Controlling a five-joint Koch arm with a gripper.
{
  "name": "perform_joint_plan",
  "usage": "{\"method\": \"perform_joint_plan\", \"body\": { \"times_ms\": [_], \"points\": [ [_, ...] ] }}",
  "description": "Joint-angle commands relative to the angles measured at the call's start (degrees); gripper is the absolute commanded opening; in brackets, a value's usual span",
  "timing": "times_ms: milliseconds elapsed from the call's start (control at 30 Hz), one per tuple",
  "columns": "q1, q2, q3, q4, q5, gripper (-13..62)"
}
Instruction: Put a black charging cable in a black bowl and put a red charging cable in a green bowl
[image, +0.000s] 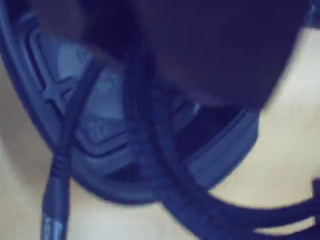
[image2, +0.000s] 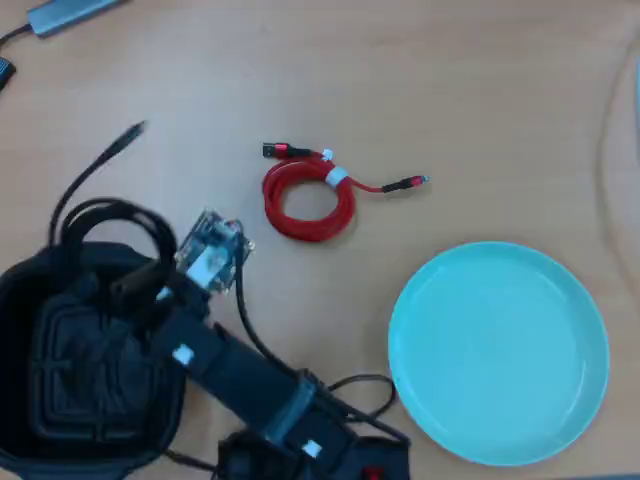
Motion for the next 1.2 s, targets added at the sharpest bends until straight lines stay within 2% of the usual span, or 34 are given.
{"method": "perform_joint_plan", "body": {
  "times_ms": [0,367,600,800,1167],
  "points": [
    [-5.1,4.7,-1.8,-7.0,-1.8,-6.4],
    [-18.7,4.2,-1.6,-10.6,-1.6,-6.3],
    [-22.8,-1.9,0.9,-18.4,-1.6,-6.3],
    [-22.8,-6.6,9.6,-27.2,-1.1,-6.3],
    [-22.4,-5.7,32.3,-46.6,-1.1,-6.3]
  ]
}}
